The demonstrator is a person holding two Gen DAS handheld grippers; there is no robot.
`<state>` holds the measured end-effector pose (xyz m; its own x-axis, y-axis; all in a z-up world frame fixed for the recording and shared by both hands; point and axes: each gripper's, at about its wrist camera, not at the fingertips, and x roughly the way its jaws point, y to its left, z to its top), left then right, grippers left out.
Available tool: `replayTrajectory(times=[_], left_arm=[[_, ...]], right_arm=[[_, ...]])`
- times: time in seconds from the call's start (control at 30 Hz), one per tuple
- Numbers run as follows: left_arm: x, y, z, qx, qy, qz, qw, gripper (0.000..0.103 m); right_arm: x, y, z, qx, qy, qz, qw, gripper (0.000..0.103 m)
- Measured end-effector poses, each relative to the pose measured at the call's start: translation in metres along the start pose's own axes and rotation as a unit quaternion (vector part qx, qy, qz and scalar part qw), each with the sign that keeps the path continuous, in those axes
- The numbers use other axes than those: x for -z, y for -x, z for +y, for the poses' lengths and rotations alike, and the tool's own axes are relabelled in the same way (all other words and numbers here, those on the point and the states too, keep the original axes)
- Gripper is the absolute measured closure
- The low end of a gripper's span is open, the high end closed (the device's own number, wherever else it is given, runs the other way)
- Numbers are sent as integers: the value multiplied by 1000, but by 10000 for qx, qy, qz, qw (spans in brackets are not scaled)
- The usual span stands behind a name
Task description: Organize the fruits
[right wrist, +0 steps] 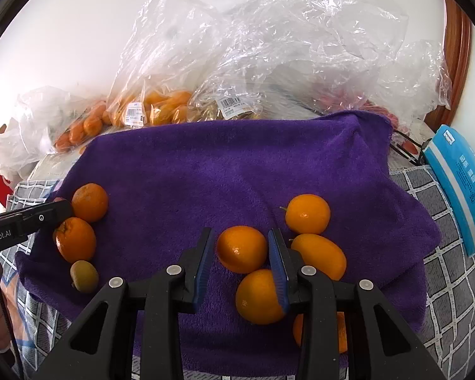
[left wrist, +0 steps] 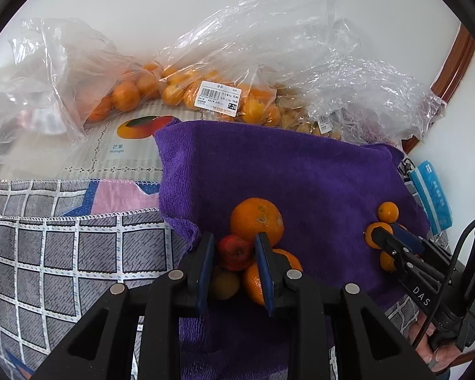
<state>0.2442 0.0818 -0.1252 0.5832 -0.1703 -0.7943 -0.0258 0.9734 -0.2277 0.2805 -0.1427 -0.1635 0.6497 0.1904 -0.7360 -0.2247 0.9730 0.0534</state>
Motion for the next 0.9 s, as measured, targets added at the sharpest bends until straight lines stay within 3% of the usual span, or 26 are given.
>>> replayTrajectory(times=[0.17,0.4,0.57,0.73,0.9], left_arm=[[5,25,-9,19,-131,-147,9998,53],[26,78,-24,44,-255,-604,9978,45],[54,116,-35,-62,-404,-975,9944,38],[86,152,-47,-86,-458,-1219,9914,21],[113,180,-57,-215,-411,-1405,9890,18]], right_arm=[[-3,21,4,-156,-3,-122,9998,52],[2,87,14,83,-23,-643,9979,34],[19,128,18,235,-17,-571,9981,32],[46,160,17,307,-129,-452,9984,32],[67,191,10,453,-249,-437,9977,32]])
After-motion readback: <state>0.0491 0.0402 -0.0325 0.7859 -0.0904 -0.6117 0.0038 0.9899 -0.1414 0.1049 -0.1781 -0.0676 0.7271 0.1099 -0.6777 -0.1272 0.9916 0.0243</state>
